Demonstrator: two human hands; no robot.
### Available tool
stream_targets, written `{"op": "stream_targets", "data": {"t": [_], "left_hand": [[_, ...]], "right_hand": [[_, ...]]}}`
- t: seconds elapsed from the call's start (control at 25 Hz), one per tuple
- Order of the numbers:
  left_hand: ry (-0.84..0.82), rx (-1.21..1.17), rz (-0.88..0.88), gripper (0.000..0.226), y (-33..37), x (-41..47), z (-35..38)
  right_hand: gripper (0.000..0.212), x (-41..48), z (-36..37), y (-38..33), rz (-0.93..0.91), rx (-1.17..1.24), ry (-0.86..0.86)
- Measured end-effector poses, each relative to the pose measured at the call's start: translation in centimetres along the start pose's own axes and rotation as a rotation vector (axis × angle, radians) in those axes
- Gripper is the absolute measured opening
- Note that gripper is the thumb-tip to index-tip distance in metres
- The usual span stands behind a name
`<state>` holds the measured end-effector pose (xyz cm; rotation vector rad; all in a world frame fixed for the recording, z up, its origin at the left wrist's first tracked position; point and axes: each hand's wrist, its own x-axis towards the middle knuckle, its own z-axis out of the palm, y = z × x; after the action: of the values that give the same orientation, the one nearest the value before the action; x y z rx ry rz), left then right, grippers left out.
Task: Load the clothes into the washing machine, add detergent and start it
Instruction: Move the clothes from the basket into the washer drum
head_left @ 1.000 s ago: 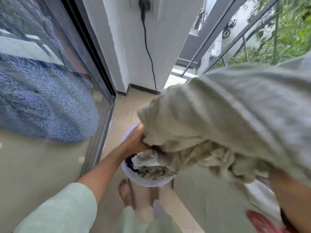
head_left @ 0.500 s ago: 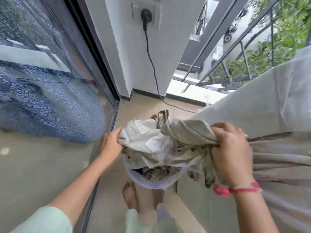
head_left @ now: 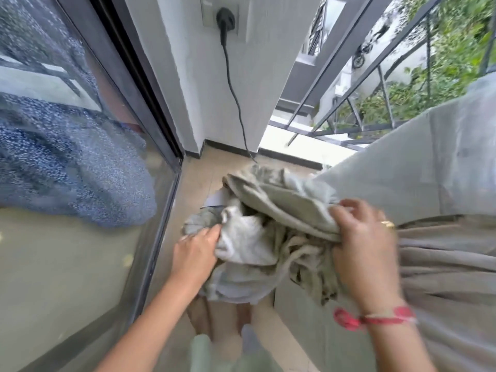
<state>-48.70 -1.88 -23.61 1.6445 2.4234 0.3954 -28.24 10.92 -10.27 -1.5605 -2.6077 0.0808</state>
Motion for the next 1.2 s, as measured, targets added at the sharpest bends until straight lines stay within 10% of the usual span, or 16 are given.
{"op": "stream_targets", "data": {"t": [0.2,0.32,0.4,0.52,0.68,0.88,1.2], "left_hand": [[-0.605,0.16,-0.076,0.106,-4.8,-6.7,9.4],[-0.831,0.023,-0.047,0.089,-5.7,-8.5,12.0],[-0.746,-0.077,-0.077,0.069,-6.7,-7.7,11.9],[-0.376,0.013,-0.097,0.11,-9.2,-5.5,12.0],[-0.829,0.32,0.075,0.129,-11.9,-3.4,16.0],[-0.957,0.2,0.097,0.056,-10.7,-4.9,19.1],[-0.61,-0.049,0.007,0.052,-2.2,-2.7,5.3]], "right_hand": [[0.06,-8.8,16.3,-1.2,-0.121,-0.217,-0.607],[0.061,-11.2,20.3,-0.7,-0.114,-0.25,-0.956],[0.043,-9.9,20.4,-1.7,-0.06,-0.141,-0.879],[0.059,-7.1,21.5,-5.3,-0.088,0.031,-0.387],[0.122,-4.3,30.0,-9.1,-0.14,-0.055,-0.844],[0.042,-6.5,36.4,-7.9,-0.227,-0.03,-0.884],[0.03,-6.0,21.1,-2.3,0.1,0.45,-0.432]]}}
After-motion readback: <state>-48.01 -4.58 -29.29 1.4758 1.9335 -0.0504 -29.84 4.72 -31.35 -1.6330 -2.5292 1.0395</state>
